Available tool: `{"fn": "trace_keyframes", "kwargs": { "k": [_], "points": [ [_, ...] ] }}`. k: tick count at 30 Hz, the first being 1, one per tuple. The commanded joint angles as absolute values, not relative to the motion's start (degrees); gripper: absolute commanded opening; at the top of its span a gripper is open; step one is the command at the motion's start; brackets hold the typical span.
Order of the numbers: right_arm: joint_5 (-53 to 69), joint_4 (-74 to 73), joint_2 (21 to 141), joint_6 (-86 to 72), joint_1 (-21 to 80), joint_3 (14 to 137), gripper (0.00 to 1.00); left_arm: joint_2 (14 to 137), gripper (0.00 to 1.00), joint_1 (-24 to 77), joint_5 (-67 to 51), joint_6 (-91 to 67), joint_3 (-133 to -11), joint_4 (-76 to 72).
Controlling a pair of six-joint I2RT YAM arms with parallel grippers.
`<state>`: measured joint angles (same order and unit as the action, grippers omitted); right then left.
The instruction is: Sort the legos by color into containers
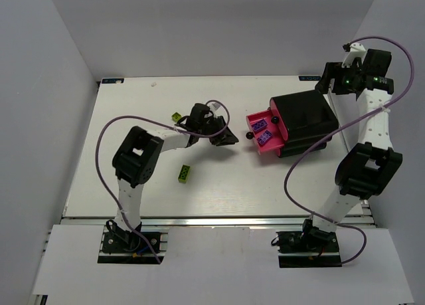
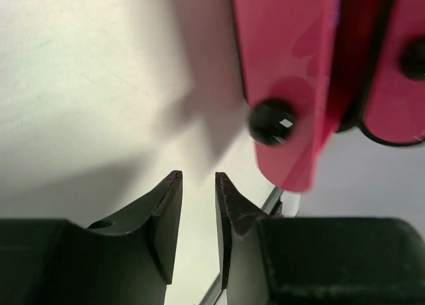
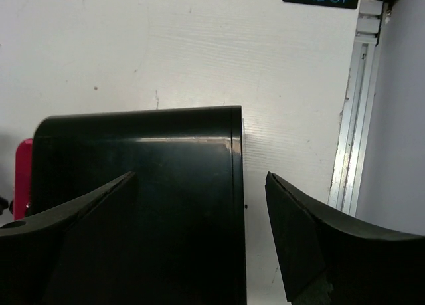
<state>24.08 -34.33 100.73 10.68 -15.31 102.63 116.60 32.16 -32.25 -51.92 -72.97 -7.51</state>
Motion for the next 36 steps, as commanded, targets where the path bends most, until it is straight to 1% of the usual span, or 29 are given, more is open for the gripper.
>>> {"fn": "trace_keyframes", "kwargs": {
  "k": [1,6,11,13,15,16,18,20,22,23,26,29,36],
  "points": [
    [28.74,-41.03,103.18,16.17,-16.43,106.70,0.82,118.99,0.38,32.78,-35.59,-52.29,-77.86,-9.83],
    [30.40,-45.52,107.92,19.33,-17.66,109.77,0.82,122.95,0.43,32.78,-37.61,-52.65,-81.29,-10.63],
    [30.49,-47.36,110.47,23.46,-18.37,108.37,0.82,125.94,0.46,33.31,-41.74,-55.72,-82.70,-15.29],
    [32.07,-48.77,111.70,24.60,-18.72,108.46,0.80,127.61,0.46,33.31,-42.71,-56.86,-83.93,-16.78],
    [33.65,-51.41,112.50,26.10,-18.81,108.89,0.77,128.75,0.47,33.31,-43.59,-57.22,-85.51,-16.96],
    [35.32,-52.29,113.02,26.63,-18.90,108.98,0.73,129.37,0.47,33.83,-43.68,-57.39,-87.26,-16.44],
    [36.56,-53.87,113.12,27.59,-18.81,108.72,0.68,131.56,0.47,33.84,-44.21,-57.92,-89.37,-16.43],
    [38.32,-54.23,113.03,28.12,-18.72,107.84,0.60,134.45,0.47,34.54,-44.73,-59.15,-93.50,-16.52],
    [39.11,-54.40,112.94,28.21,-18.55,107.58,0.54,136.75,0.47,35.68,-45.44,-59.33,-99.54,-14.42],
    [39.11,-54.49,112.85,28.13,-18.63,107.58,0.53,138.93,0.47,35.68,-45.53,-59.41,-101.75,-13.63],
    [38.94,-54.41,112.94,28.04,-18.63,107.14,0.52,142.98,0.47,36.91,-45.61,-60.11,-108.69,-11.78],
    [38.50,-54.32,112.85,27.95,-18.72,106.88,0.51,145.01,0.47,37.53,-45.96,-61.34,-113.01,-11.25],
    [37.88,-53.53,112.85,27.51,-18.63,106.43,0.51,147.48,0.47,38.06,-45.44,-62.58,-116.45,-9.94]
  ]
}}
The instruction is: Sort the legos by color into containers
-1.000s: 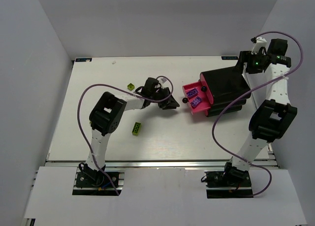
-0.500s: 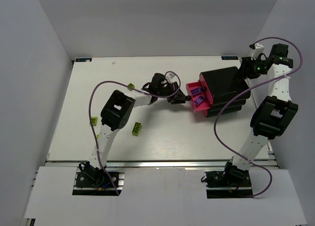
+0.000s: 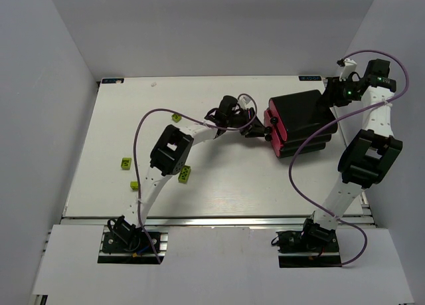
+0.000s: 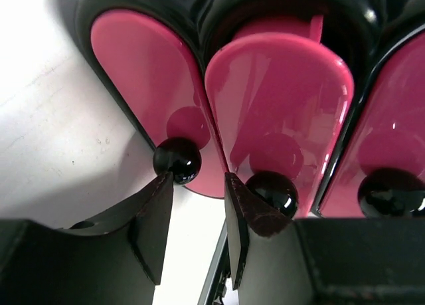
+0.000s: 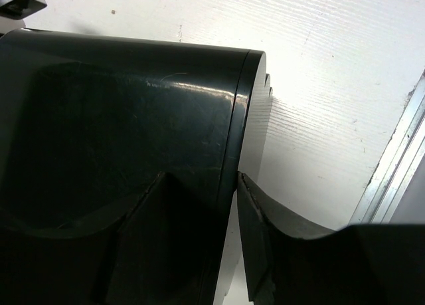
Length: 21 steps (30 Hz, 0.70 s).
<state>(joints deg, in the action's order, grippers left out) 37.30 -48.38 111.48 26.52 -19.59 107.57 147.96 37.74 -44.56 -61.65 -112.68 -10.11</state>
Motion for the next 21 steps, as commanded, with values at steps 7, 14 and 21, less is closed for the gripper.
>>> {"fn": "trace_keyframes", "kwargs": {
  "k": [7,14,21],
  "points": [
    [36.92,-53.61,113.12,27.33,-18.72,106.88,0.51,151.87,0.39,38.58,-44.74,-65.82,-123.31,-10.28],
    [36.21,-53.70,113.20,27.51,-18.72,106.70,0.51,153.81,0.50,39.11,-45.61,-68.99,-125.60,-12.04],
    [36.21,-53.79,113.12,27.77,-18.98,106.35,0.52,148.64,0.52,38.58,-43.60,-65.48,-116.91,-11.60]
  ]
}}
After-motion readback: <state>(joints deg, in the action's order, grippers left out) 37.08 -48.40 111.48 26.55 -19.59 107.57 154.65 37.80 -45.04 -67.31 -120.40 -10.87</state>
